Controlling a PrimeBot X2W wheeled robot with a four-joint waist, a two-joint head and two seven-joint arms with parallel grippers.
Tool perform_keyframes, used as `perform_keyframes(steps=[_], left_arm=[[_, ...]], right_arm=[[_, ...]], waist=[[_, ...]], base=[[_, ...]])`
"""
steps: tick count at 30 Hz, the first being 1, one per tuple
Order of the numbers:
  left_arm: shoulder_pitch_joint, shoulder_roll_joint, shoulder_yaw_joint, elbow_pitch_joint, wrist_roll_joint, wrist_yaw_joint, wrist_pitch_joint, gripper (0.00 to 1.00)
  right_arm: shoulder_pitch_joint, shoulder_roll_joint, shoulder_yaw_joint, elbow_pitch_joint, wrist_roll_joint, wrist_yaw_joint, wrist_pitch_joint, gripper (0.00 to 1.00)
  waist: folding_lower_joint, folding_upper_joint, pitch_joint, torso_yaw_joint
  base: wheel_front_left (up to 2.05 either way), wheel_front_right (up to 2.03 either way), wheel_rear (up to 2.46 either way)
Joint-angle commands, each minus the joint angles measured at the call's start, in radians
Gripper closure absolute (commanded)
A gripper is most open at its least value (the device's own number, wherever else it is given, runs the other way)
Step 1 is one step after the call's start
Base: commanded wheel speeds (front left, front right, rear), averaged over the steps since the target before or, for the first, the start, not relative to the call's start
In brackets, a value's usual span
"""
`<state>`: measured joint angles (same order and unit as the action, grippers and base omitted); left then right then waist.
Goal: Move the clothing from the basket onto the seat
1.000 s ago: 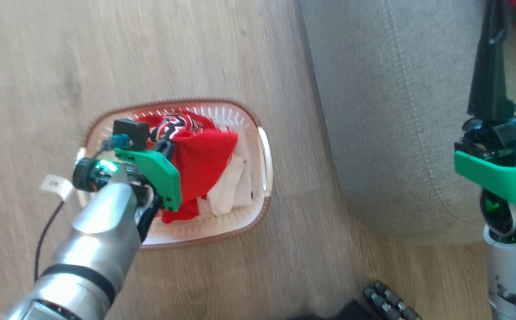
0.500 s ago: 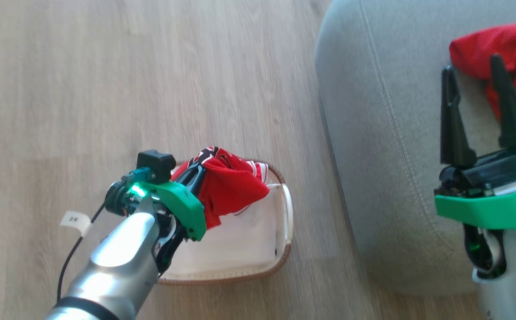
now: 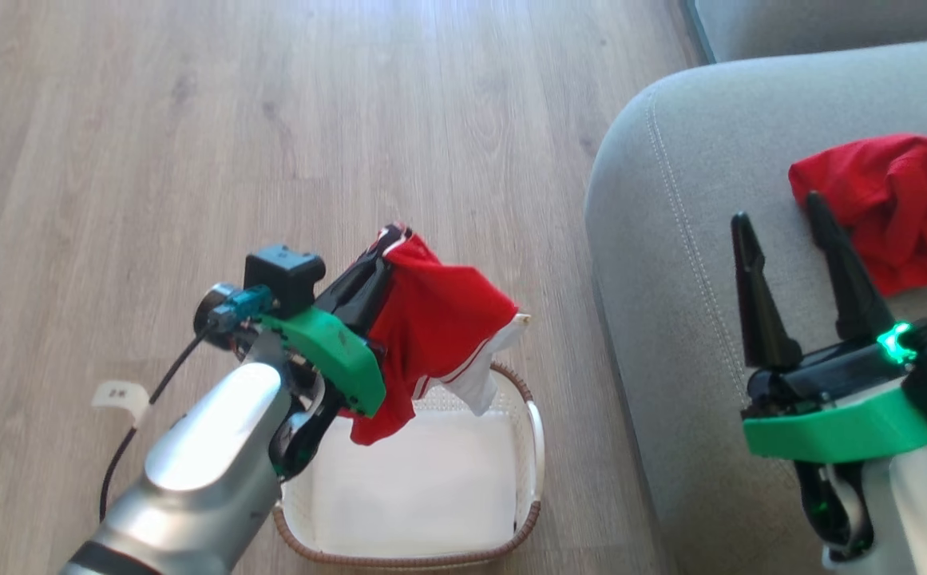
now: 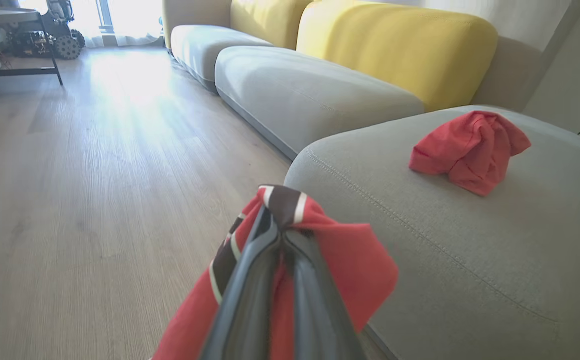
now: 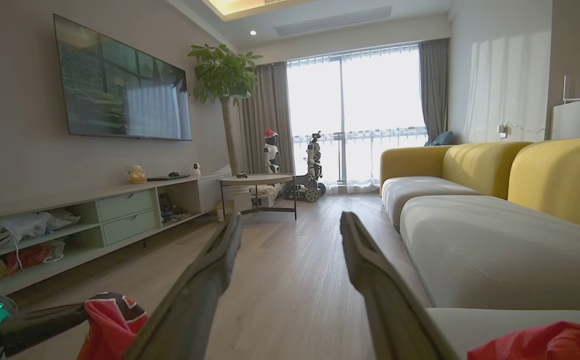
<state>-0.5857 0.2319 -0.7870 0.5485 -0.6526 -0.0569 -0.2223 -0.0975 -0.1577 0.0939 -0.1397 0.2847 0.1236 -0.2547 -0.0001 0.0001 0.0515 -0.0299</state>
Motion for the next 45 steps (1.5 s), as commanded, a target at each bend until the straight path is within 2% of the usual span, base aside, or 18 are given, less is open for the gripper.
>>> perform_keyframes(steps=[1,8,21,31,45], left_arm=[[-0.052,0.039,0.055,-0.082,0.004,0.020,0.013,1.00],[-0.058,0.094,0.079,-0.272,-0.005,0.077,0.093,1.00],[-0.084,0.140,0.094,-0.437,-0.013,0.118,0.176,1.00],[-0.082,0.136,0.081,-0.452,-0.019,0.114,0.180,1.00],[-0.083,0.103,0.039,-0.461,-0.027,0.092,0.184,1.00]], right_arm=[[-0.004,-0.003,0.026,-0.023,0.010,0.007,0.002,0.00],[0.039,-0.001,0.059,0.005,0.021,0.007,0.001,0.00],[0.064,-0.020,0.153,0.050,0.036,0.007,0.000,0.00],[0.034,-0.050,0.234,0.113,0.058,0.007,0.002,0.00],[-0.176,-0.121,0.428,0.284,0.107,0.007,0.071,0.00]], waist=[[0.0001,-0.0001,-0.014,0.003],[0.0001,-0.0001,-0.047,-0.001],[0.0001,-0.0001,-0.052,0.000],[0.0001,-0.0001,-0.051,0.013],[0.0001,-0.0001,-0.059,0.061]], base=[[0.00,0.00,0.00],[0.00,0.00,0.00],[0.00,0.00,0.00],[0.00,0.00,0.00],[0.00,0.00,0.00]])
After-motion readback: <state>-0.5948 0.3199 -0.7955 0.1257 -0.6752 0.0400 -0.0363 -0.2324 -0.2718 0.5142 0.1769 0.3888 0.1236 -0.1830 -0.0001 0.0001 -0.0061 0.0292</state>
